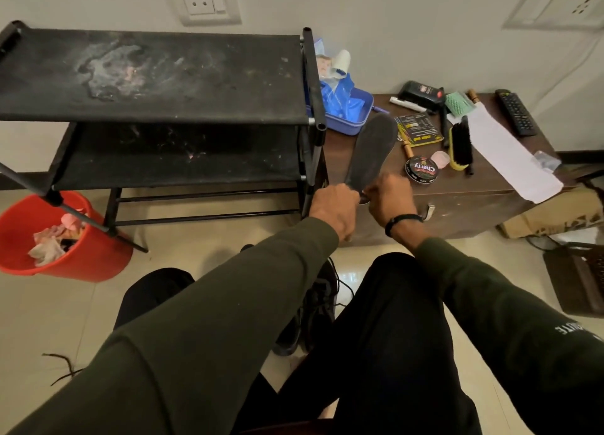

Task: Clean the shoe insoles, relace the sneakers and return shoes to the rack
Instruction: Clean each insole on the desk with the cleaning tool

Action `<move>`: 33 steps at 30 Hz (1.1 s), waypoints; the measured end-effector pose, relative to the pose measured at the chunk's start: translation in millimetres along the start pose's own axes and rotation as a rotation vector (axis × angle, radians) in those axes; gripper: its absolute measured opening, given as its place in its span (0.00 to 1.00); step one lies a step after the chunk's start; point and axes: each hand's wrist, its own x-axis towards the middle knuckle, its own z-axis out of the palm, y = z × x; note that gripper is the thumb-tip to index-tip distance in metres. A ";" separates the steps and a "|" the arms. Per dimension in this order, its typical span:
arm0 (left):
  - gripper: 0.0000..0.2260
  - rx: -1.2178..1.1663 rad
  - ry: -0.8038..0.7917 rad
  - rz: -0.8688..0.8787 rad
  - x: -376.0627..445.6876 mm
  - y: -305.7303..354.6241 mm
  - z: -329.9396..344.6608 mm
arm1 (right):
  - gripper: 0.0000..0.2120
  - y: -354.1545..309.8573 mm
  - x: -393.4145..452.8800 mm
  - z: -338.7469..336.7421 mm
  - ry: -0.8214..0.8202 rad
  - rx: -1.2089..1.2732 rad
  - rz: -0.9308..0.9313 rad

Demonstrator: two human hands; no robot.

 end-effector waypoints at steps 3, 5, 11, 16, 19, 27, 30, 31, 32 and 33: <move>0.19 0.005 0.012 0.002 1.3 -0.3 4.9 | 0.06 1.8 -7.4 6.4 -0.011 -0.069 -0.056; 0.18 -0.005 0.008 0.005 4.5 -1.4 7.2 | 0.05 5.6 -6.5 10.8 0.030 -0.058 -0.053; 0.22 -0.021 -0.071 0.012 11.2 -8.0 4.7 | 0.05 -3.4 14.6 13.5 0.153 0.093 0.113; 0.33 -0.050 -0.045 0.021 7.6 -5.8 16.0 | 0.05 -11.1 -0.6 13.3 0.124 0.088 0.128; 0.43 -0.093 -0.020 -0.012 12.7 -9.6 17.1 | 0.06 -16.1 -15.8 18.2 0.114 0.070 0.064; 0.48 -0.281 -0.026 -0.044 17.1 -27.6 29.5 | 0.06 -20.8 12.7 17.3 0.131 0.058 0.141; 0.54 -0.377 -0.038 -0.061 16.3 -27.7 35.3 | 0.06 -22.4 8.9 12.1 0.135 0.059 0.087; 0.55 -0.419 -0.032 -0.065 16.1 -28.0 36.1 | 0.06 -21.1 2.6 12.8 0.129 0.055 0.039; 0.56 -0.455 -0.021 -0.070 15.5 -28.3 36.9 | 0.05 -20.7 -5.5 14.8 0.116 0.049 -0.020; 0.57 -0.479 -0.009 -0.074 14.5 -28.3 37.4 | 0.05 -20.2 -12.9 17.6 0.096 0.044 -0.073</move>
